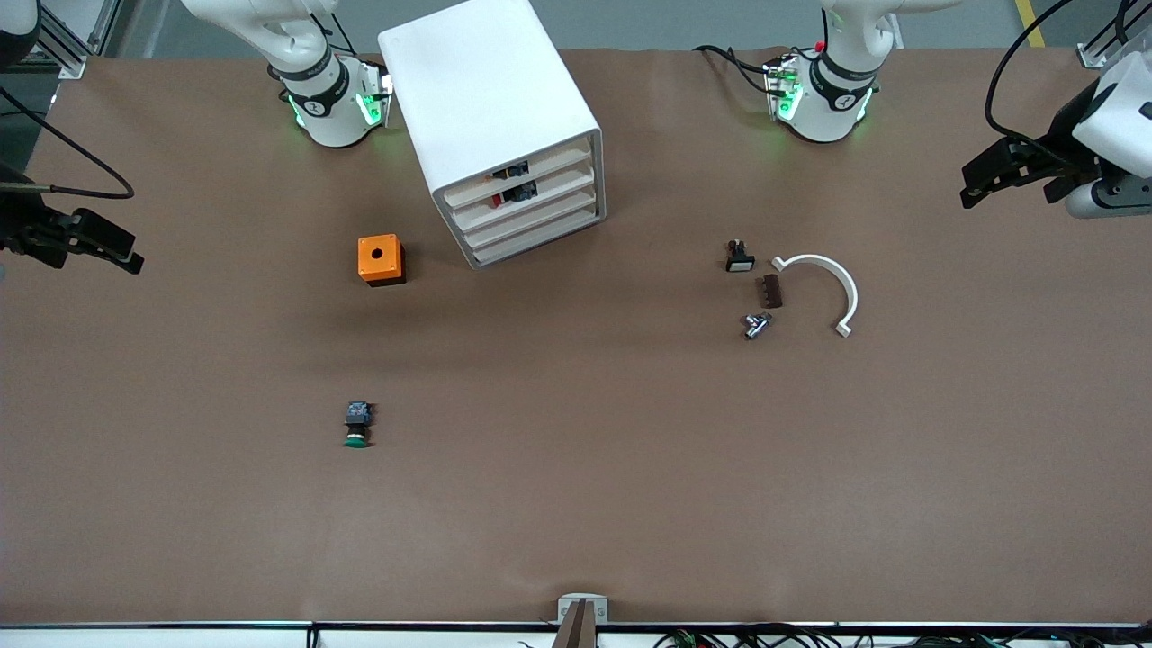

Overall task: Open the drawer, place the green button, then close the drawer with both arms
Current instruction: 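Grasp the green push-button with the right gripper while the left gripper reaches the cabinet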

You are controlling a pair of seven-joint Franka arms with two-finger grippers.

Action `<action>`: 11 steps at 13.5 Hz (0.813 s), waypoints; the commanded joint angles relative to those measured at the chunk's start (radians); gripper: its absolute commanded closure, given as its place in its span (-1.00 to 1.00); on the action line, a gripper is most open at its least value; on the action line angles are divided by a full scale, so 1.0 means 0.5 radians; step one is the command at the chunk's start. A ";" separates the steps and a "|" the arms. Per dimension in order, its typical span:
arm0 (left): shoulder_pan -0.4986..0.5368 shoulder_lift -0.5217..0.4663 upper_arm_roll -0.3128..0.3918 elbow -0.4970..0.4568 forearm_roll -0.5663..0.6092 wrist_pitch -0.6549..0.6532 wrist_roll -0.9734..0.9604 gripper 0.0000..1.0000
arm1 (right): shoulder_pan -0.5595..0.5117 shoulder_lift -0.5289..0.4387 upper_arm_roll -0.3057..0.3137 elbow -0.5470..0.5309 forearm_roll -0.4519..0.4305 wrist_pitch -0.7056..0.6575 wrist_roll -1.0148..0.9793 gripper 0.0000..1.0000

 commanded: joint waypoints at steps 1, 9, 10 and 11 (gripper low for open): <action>0.012 0.007 0.000 0.022 -0.033 -0.041 0.026 -0.99 | -0.037 -0.015 0.021 -0.025 0.004 0.018 -0.008 -1.00; -0.013 0.469 0.003 0.279 -0.006 -0.029 -0.023 -0.99 | -0.025 0.064 0.021 -0.044 0.004 0.058 -0.008 -1.00; -0.013 0.552 0.000 0.328 -0.021 -0.029 -0.053 -0.99 | -0.021 0.098 0.021 -0.047 0.004 0.082 -0.008 -1.00; -0.013 0.641 -0.003 0.359 -0.030 -0.023 -0.117 -0.99 | -0.015 0.168 0.021 -0.044 0.004 0.107 -0.008 -1.00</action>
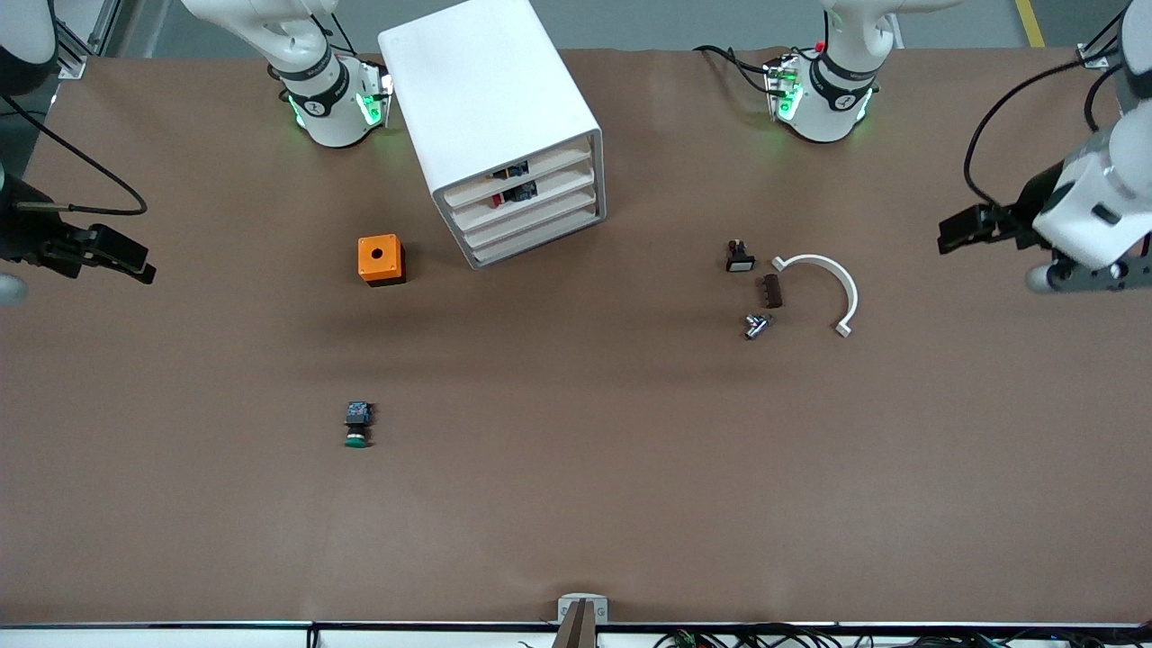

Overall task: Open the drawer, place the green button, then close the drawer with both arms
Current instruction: 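Grasp the green push-button with the right gripper while the left gripper reaches the cabinet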

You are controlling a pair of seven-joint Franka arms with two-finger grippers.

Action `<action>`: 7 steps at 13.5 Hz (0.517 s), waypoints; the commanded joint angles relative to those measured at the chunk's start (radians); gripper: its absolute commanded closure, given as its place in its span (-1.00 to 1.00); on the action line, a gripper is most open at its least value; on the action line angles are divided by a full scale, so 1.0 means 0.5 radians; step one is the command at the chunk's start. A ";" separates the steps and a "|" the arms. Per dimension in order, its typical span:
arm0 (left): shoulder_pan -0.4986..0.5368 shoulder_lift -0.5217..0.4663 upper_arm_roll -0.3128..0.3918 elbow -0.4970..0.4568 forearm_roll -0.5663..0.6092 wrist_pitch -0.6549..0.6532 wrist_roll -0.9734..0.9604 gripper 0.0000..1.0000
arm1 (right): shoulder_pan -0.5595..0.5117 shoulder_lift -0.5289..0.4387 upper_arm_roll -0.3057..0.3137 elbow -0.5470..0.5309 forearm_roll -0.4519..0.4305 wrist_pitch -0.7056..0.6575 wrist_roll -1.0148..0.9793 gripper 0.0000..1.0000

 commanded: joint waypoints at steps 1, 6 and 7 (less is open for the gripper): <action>-0.012 0.281 -0.005 0.214 -0.027 -0.036 -0.126 -0.99 | 0.003 0.142 0.019 0.003 0.001 0.080 -0.005 -1.00; -0.107 0.604 -0.005 0.226 -0.057 0.157 -0.445 -0.99 | 0.110 0.534 0.022 0.003 0.007 0.344 0.025 -1.00; -0.110 0.656 -0.005 0.223 -0.088 0.172 -0.528 -0.99 | 0.150 0.605 0.022 0.006 0.007 0.387 0.032 -1.00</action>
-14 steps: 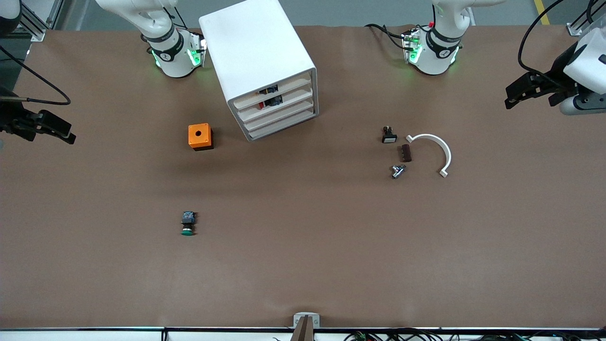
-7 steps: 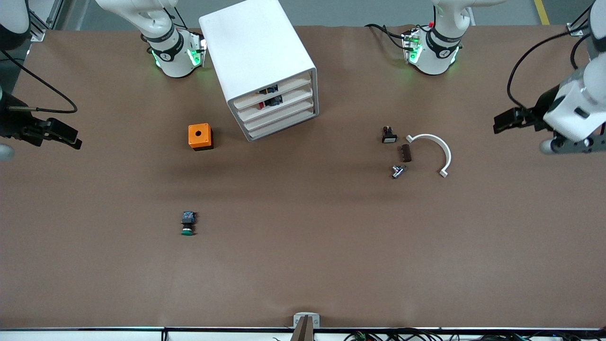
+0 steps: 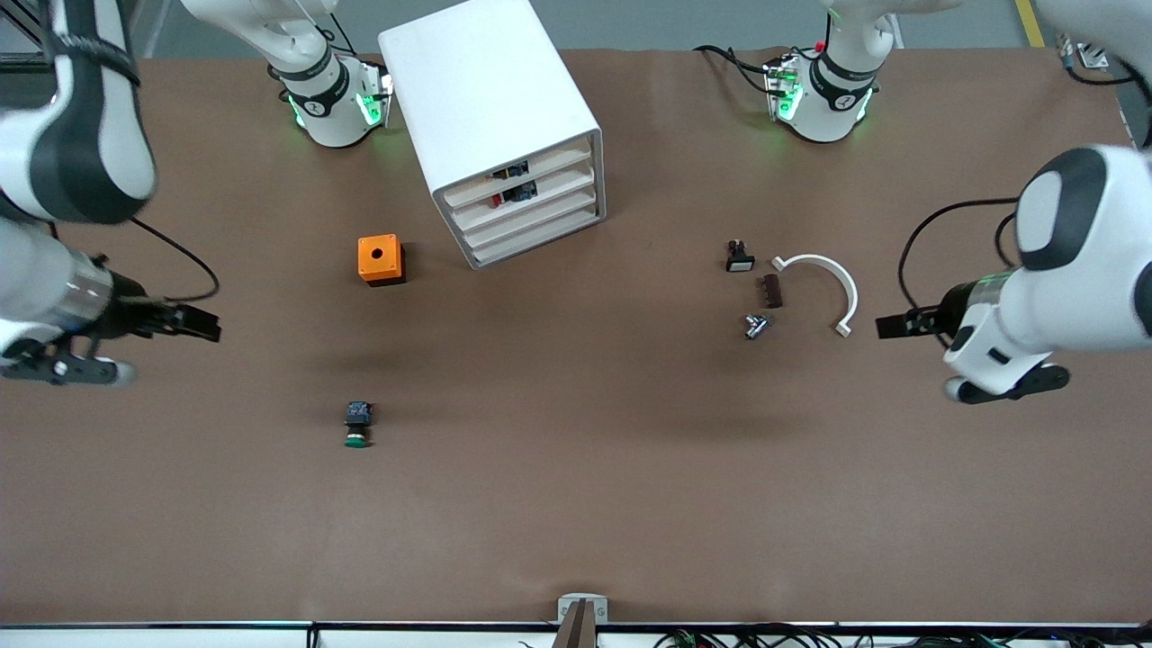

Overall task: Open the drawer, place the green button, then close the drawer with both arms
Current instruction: 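Grasp the green push-button with the right gripper while the left gripper reaches the cabinet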

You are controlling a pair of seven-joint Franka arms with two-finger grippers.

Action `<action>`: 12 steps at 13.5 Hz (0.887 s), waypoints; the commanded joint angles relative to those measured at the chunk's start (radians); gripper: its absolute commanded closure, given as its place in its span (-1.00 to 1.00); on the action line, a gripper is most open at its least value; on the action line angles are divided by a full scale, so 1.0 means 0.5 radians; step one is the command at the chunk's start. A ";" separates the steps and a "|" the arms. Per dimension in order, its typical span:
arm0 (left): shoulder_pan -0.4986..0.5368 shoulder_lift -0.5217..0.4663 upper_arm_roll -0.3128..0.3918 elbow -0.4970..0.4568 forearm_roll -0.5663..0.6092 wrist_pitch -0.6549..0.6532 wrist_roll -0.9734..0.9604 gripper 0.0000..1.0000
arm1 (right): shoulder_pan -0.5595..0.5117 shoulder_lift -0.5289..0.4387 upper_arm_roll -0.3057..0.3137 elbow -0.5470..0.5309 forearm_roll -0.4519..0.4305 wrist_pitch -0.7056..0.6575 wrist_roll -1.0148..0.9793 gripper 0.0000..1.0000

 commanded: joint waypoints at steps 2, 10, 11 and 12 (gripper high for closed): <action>-0.126 0.157 0.000 0.072 -0.135 0.107 -0.206 -0.99 | 0.082 0.305 0.000 0.047 0.031 0.271 0.079 -1.00; -0.586 0.341 -0.003 0.075 -0.202 0.218 -1.576 -0.99 | 0.140 0.702 0.000 0.016 0.356 0.741 0.125 -0.99; -0.626 0.372 0.000 0.072 -0.264 0.230 -1.729 -0.99 | 0.146 0.711 0.003 -0.008 0.366 0.781 0.128 -1.00; -0.654 0.396 0.000 0.075 -0.319 0.233 -1.867 -0.99 | 0.164 0.727 0.003 -0.021 0.411 0.803 0.125 -1.00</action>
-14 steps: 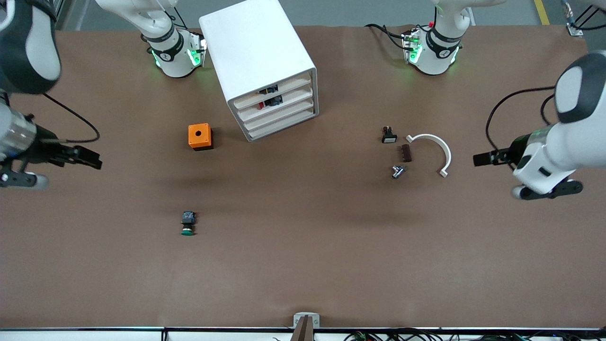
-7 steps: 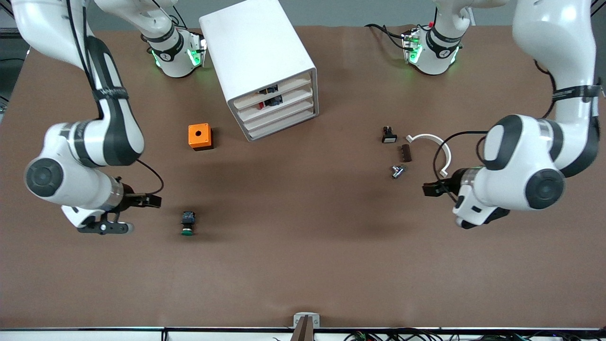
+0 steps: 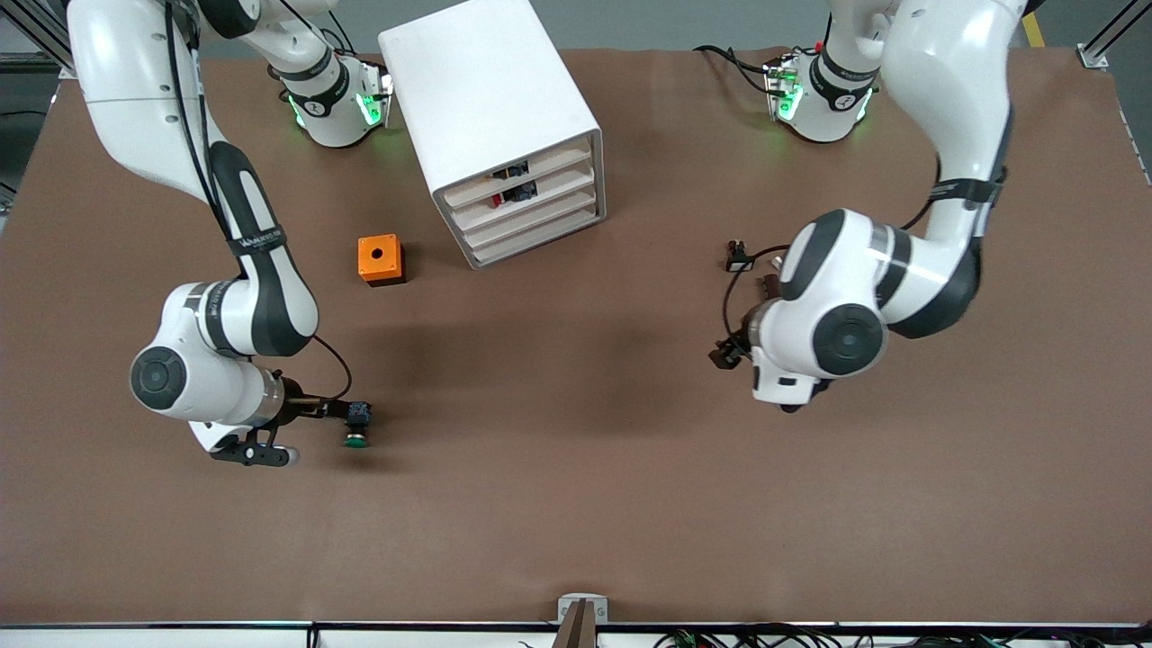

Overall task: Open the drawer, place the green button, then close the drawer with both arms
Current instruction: 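Grasp the green push-button with the right gripper while the left gripper reaches the cabinet, then pull the drawer open with the left gripper while the right gripper lifts the button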

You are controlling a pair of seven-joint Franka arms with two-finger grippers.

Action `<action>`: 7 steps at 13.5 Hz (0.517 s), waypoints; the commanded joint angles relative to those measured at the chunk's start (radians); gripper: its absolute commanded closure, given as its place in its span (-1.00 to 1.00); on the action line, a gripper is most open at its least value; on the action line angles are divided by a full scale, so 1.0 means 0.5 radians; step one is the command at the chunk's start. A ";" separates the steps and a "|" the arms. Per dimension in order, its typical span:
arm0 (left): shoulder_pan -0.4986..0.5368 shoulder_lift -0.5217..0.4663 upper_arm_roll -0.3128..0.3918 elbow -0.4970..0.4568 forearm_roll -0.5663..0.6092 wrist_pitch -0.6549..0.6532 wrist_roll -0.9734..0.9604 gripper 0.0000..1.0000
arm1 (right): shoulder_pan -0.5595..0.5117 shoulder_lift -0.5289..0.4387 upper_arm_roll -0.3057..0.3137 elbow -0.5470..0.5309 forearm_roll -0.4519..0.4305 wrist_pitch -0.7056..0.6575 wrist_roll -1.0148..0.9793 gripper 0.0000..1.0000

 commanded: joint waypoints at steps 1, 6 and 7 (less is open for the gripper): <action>-0.072 0.105 0.012 0.054 -0.154 0.041 -0.387 -0.99 | 0.055 0.033 -0.004 -0.020 0.113 0.065 0.026 -1.00; -0.219 0.265 0.012 0.051 -0.498 0.176 -1.056 -0.99 | 0.070 0.122 -0.004 -0.023 0.119 0.129 0.016 -0.90; -0.228 0.283 0.012 0.048 -0.596 0.176 -1.139 -0.99 | 0.073 0.128 -0.004 -0.023 0.119 0.148 0.001 -0.76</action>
